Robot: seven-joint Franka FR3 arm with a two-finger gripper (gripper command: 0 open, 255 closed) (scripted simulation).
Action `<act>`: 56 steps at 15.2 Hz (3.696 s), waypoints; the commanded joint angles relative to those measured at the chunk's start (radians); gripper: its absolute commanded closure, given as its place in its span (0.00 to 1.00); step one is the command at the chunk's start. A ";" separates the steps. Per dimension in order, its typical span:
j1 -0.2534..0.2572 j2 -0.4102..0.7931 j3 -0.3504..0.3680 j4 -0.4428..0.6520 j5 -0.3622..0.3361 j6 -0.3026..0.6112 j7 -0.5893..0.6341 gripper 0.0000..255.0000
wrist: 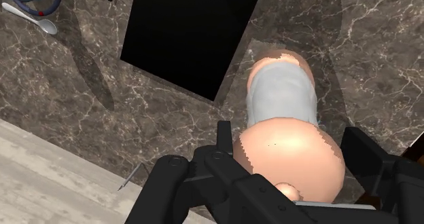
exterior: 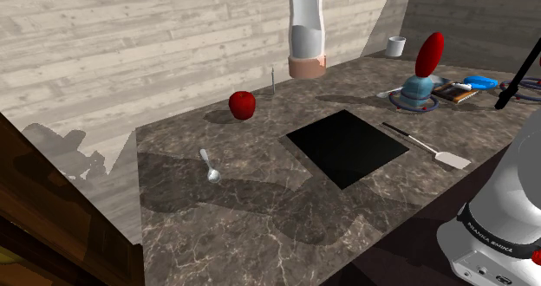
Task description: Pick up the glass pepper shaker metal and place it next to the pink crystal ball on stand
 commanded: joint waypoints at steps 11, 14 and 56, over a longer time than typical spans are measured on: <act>-0.042 -0.268 -0.209 -0.245 0.000 0.014 -0.262 1.00; -0.050 -0.327 -0.270 -0.297 -0.022 0.016 -0.336 1.00; 0.073 -0.200 -1.428 0.058 -0.342 0.151 -1.438 1.00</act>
